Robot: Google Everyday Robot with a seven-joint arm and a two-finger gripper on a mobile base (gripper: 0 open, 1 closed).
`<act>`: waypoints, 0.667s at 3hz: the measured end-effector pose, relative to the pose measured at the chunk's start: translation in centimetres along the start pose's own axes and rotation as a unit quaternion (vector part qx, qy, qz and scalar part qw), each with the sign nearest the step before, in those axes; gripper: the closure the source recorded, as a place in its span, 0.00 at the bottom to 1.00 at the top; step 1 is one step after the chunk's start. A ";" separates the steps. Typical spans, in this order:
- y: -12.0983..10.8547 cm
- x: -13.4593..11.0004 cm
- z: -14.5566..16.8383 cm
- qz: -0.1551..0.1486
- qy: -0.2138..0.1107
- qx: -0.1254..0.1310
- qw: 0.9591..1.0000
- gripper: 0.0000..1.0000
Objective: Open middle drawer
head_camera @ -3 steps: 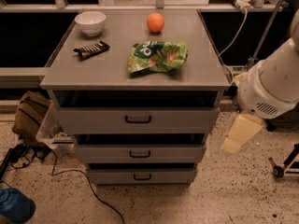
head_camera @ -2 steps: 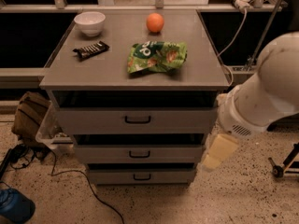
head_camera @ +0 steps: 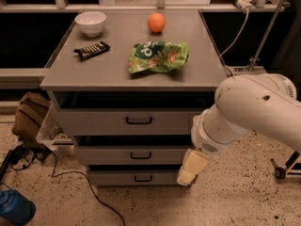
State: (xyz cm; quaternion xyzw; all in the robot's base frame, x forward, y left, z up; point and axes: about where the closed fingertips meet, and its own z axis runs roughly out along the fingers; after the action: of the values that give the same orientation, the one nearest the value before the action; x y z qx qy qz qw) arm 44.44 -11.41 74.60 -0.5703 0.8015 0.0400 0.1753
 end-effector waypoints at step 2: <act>1.0 -0.6 2.2 -0.008 0.003 -0.007 1.000 0.00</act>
Offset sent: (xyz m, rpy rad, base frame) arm -0.0049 0.0367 -0.0513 -0.0090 0.0292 0.0419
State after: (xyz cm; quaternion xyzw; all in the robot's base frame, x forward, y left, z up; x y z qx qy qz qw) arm 44.21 -9.90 72.61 -0.5777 0.7973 0.0427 0.1694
